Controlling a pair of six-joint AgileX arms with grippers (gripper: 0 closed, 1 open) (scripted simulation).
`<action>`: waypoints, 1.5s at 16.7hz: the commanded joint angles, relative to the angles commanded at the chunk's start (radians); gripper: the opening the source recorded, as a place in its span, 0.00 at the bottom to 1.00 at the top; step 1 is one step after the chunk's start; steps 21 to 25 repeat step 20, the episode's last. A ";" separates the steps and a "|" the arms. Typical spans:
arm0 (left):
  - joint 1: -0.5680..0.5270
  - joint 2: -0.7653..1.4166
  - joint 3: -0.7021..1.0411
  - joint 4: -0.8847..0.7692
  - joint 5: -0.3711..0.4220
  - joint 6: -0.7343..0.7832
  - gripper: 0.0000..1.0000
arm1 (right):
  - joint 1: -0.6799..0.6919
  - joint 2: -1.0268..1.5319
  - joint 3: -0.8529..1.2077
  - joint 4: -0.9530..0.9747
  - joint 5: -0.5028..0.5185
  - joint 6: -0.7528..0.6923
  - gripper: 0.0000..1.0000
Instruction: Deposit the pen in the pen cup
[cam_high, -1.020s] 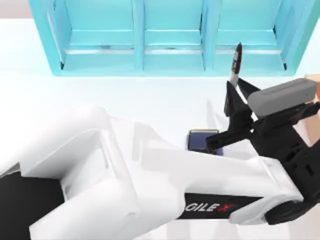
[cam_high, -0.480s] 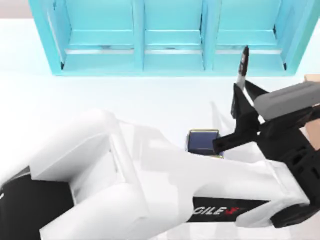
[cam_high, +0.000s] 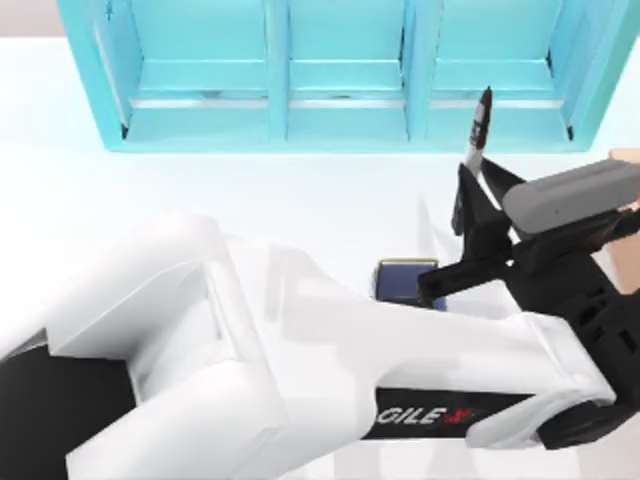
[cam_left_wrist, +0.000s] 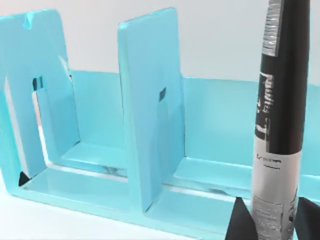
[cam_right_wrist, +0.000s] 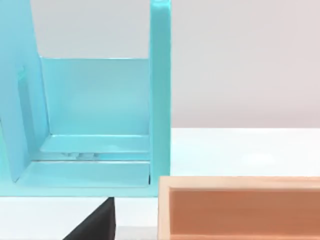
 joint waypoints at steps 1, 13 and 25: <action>0.000 0.000 0.000 0.000 0.000 0.000 0.00 | 0.000 0.000 0.000 0.000 0.000 0.000 1.00; 0.000 0.000 0.000 0.000 0.000 0.000 0.90 | 0.000 0.000 0.000 0.000 0.000 0.000 1.00; 0.000 0.000 0.000 0.000 0.000 0.000 1.00 | 0.000 0.000 0.000 0.000 0.000 0.000 1.00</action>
